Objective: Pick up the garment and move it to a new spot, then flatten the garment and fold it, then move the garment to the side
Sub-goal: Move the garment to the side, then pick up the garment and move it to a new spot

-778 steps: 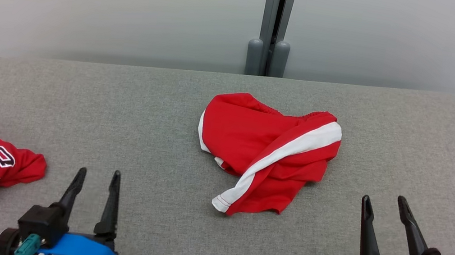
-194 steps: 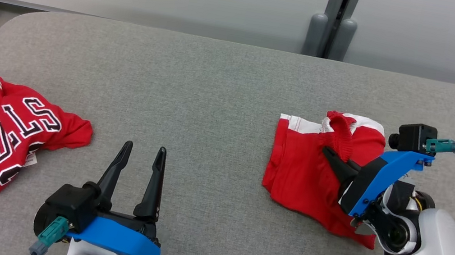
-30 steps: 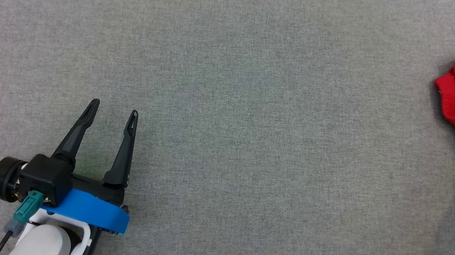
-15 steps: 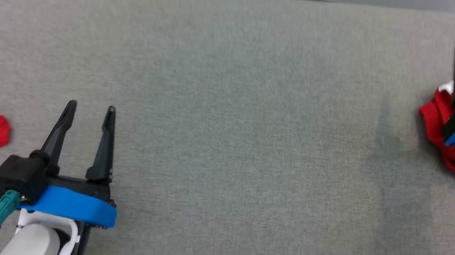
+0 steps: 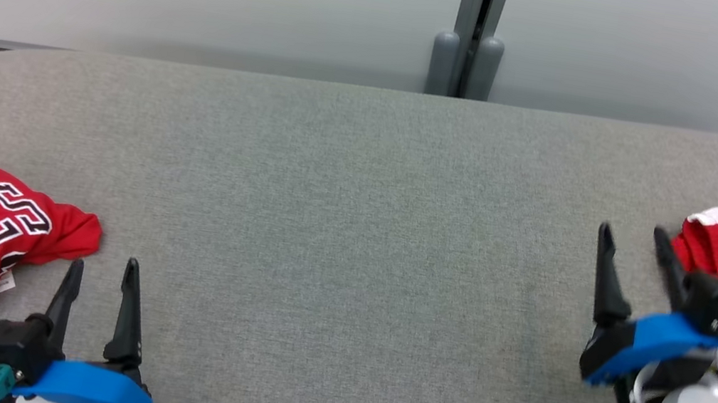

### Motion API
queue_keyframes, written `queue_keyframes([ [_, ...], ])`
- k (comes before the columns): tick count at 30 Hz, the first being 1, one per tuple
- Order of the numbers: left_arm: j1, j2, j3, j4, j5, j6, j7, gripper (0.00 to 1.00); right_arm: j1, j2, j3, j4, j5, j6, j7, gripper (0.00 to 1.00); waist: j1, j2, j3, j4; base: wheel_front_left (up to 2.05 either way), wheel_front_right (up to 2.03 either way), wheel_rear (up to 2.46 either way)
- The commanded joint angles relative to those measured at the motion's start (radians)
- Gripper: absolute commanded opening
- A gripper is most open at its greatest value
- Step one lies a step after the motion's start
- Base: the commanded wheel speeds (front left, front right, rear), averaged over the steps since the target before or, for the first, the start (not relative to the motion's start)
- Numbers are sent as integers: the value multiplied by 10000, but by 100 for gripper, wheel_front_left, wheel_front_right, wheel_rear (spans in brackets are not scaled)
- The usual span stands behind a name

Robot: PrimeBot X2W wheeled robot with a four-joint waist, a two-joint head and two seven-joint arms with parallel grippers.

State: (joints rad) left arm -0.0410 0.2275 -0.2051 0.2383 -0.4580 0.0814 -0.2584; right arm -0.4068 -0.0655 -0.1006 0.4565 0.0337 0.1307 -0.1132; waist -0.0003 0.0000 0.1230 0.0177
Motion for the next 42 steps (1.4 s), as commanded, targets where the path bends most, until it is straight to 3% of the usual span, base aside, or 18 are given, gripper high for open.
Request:
queue_keyframes([
  [1,156,-26,-31,60,14,-30,-48,100,605,108,52,-234,-94,1,-223,100,3,0,-137,62,0,0,0],
  [14,566,-182,-337,201,-62,-15,-9,100,2766,142,1273,-984,1783,1,-1183,100,3,0,-452,67,0,0,0],
  [42,426,-124,-657,300,-97,16,51,100,2638,141,1781,-314,1765,1,-1459,100,3,0,-645,173,0,0,0],
])
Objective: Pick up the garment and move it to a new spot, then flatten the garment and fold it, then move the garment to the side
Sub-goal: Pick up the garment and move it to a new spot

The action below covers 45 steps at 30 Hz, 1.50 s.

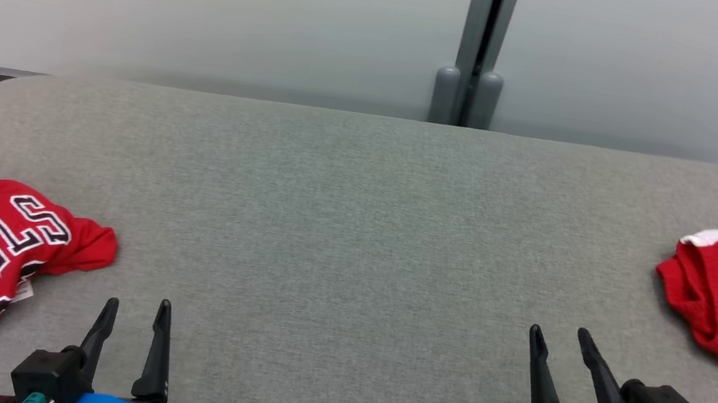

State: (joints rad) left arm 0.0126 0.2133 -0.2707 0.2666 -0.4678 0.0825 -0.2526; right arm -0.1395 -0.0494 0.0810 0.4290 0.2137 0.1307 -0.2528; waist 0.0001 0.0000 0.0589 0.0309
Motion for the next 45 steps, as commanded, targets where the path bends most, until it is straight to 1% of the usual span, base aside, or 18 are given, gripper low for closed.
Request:
queue_keyframes([
  [1,-135,1,-44,22,18,-5,6,100,6,-17,-74,-75,-85,1,-65,100,-1,0,-22,144,0,0,0],
  [7,-155,68,5,-14,22,102,-3,100,34,-17,-249,-303,-357,1,-76,100,-1,0,-119,1127,0,0,0],
  [18,312,330,265,-318,-67,371,25,100,300,-19,27,-484,-192,1,30,100,-1,0,-407,3666,0,0,0],
  [22,514,461,431,-486,-145,494,34,100,334,-24,211,-487,-161,1,99,100,-1,0,-480,4350,0,0,0],
  [25,673,556,524,-623,-196,572,68,100,308,-22,385,-480,-141,1,136,100,-1,0,-540,4681,0,0,0],
  [30,814,905,783,-826,-237,667,89,100,229,-24,706,-644,-119,1,212,100,-1,0,-580,4840,0,0,0],
  [35,726,1294,1189,-1325,-323,854,223,100,73,-25,835,-905,-271,1,358,100,-1,0,-429,4589,0,0,0],
  [38,204,1803,1644,-1718,-296,988,340,100,-60,-24,709,-1210,-555,1,505,100,-1,0,-172,4306,0,0,0],
  [40,-264,2223,1892,-2035,-236,993,542,100,-150,-25,548,-1497,-856,1,659,100,-1,0,65,4099,0,0,0],
  [42,-938,2717,2138,-2331,-247,902,848,100,-275,-21,399,-1843,-1147,1,856,100,-1,0,344,3883,0,0,0],
  [45,-2221,3371,2385,-2515,-394,650,1436,100,-592,-22,261,-2433,-1601,1,1197,100,-1,0,843,3505,0,0,0],
])
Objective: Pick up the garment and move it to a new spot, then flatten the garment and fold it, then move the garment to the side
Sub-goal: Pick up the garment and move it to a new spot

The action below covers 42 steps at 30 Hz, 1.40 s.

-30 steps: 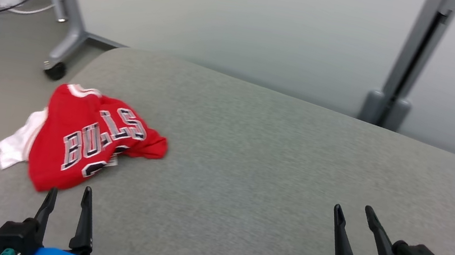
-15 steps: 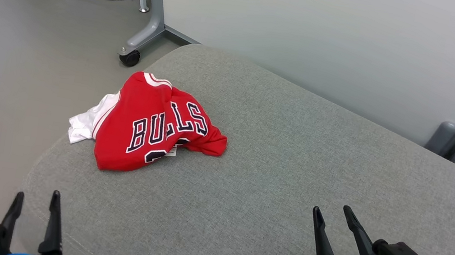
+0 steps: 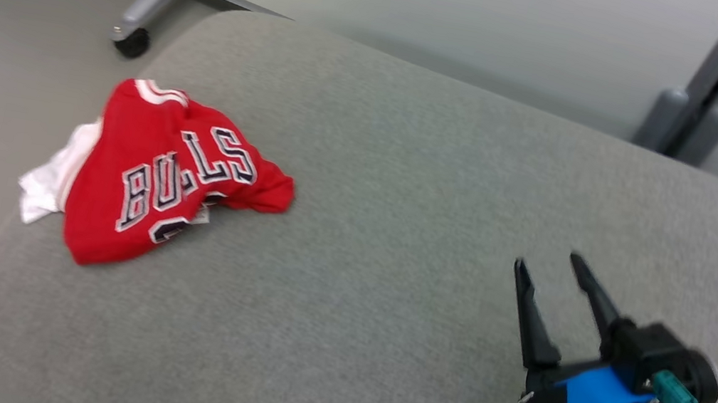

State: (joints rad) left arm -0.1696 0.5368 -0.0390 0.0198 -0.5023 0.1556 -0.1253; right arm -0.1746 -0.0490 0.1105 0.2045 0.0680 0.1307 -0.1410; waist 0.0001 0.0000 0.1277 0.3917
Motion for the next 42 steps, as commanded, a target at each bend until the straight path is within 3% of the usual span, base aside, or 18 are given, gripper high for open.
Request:
queue_keyframes([
  [1,-855,317,95,0,-116,-186,420,100,-329,-26,-94,-385,-261,1,181,100,-1,0,311,-217,0,0,0],
  [5,-2840,744,186,824,-735,-629,1448,100,-815,-26,-32,-1214,-714,1,673,100,-1,0,1124,-788,0,0,0],
  [12,-5027,634,-2,3266,-1994,-1292,3356,100,-1334,-26,118,-2167,-1217,1,1276,100,-1,0,2287,-1498,0,0,0],
  [20,-5753,32,-1061,5957,-2576,-2340,5027,100,-1444,-26,-85,-2993,-1697,1,1731,100,-1,0,3380,-1844,0,0,0],
  [25,-5880,-31,-1590,6913,-2677,-2616,5876,100,-1458,-26,-139,-3273,-1858,1,1840,100,-1,0,3800,-1849,0,0,0],
  [26,-5921,-5,-1658,7037,-2655,-2645,5964,96,-1467,-26,-149,-3300,-1861,1,1840,100,-1,0,3832,-1839,0,0,0],
  [27,-5960,17,-1712,7137,-2651,-2672,5991,63,-1472,-26,-154,-3316,-1857,1,1839,100,-1,0,3853,-1831,0,0,0],
  [28,-5993,24,-1752,7217,-2663,-2698,5977,38,-1483,-26,-147,-3316,-1817,1,1832,100,-1,0,3871,-1824,0,0,0],
  [30,-6091,44,-1758,7270,-2676,-2739,5709,0,-1509,-26,-101,-3293,-1726,1,1778,100,-1,0,3884,-1807,0,0,0],
  [42,-6769,812,-1868,6613,-2070,-2864,3154,0,-1333,-26,-175,-2416,-1040,1,1165,100,-1,0,2632,-2004,0,0,0],
])
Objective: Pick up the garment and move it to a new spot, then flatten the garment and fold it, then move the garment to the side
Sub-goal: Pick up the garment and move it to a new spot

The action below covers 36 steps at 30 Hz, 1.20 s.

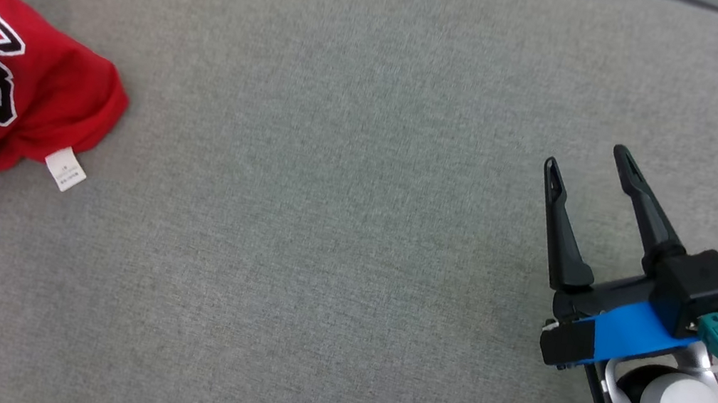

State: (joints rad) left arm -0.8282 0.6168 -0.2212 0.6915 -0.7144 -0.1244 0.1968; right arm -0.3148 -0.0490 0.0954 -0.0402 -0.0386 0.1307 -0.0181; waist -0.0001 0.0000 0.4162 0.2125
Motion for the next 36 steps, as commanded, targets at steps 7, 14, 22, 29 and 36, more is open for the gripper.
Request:
queue_keyframes([
  [7,-636,124,-809,-2254,633,-77,-220,0,546,-24,-278,823,733,1,-610,100,1,0,-1608,-754,0,0,0],
  [14,-1013,-817,-1414,-5036,509,288,540,0,781,-20,-314,1506,1279,1,-1060,100,1,0,-2368,-1731,0,0,0],
  [22,-1121,-2688,-1976,-6279,-92,793,510,0,682,-17,-485,1895,1663,1,-1467,100,1,0,-2202,-2686,0,0,0],
  [29,647,-3635,-2052,-4810,-538,1112,-639,0,493,-18,-578,2198,1765,1,-1795,100,1,0,-1586,-3141,0,0,0],
  [36,2164,-3976,-1495,-1688,-770,1389,-2496,0,260,-18,-449,2361,1872,1,-1985,100,1,0,-1104,-3352,0,0,0],
])
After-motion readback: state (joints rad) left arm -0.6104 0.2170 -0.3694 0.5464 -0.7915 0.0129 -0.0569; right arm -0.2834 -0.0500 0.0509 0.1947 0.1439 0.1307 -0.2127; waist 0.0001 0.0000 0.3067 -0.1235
